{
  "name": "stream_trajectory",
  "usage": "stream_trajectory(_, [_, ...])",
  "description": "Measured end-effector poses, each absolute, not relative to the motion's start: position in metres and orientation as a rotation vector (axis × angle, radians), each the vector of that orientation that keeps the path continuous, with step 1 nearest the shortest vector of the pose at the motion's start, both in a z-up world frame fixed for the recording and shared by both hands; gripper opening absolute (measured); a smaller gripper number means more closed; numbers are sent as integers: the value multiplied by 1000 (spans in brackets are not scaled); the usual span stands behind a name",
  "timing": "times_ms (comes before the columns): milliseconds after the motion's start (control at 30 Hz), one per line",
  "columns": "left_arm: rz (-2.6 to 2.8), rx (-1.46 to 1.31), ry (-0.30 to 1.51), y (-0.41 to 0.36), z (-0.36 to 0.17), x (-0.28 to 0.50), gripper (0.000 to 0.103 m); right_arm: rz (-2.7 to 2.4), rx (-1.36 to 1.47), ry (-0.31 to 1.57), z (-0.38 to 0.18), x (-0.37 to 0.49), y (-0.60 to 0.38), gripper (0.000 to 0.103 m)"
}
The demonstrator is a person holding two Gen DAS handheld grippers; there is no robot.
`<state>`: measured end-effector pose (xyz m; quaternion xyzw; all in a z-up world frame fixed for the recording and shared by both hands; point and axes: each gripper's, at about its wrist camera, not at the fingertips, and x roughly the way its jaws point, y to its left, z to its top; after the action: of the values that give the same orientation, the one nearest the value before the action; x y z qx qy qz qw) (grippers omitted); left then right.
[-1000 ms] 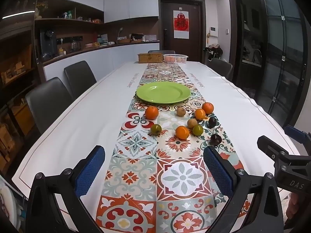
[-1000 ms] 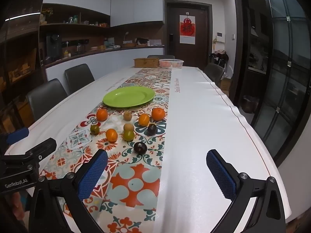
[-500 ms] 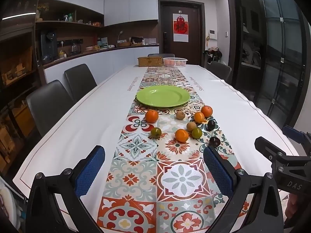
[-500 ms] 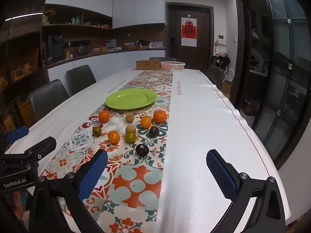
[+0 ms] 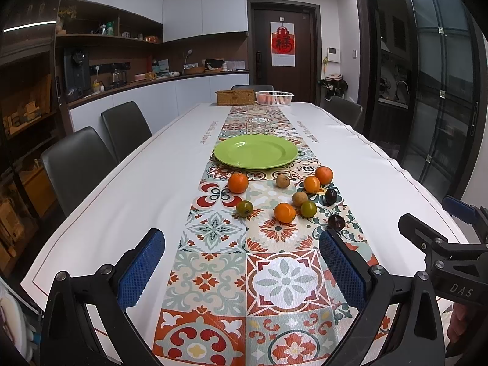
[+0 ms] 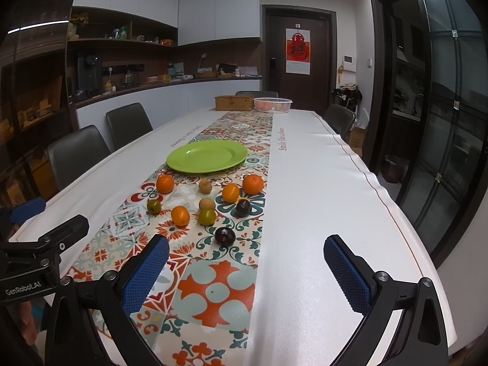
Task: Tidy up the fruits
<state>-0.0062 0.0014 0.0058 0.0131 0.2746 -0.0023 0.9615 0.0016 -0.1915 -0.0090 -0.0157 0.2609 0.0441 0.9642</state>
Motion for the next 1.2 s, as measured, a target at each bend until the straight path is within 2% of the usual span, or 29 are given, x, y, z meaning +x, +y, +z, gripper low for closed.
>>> stream_trajectory(1200, [-5, 28, 545, 4, 11, -11, 103, 90, -34, 521, -9, 0, -190, 102])
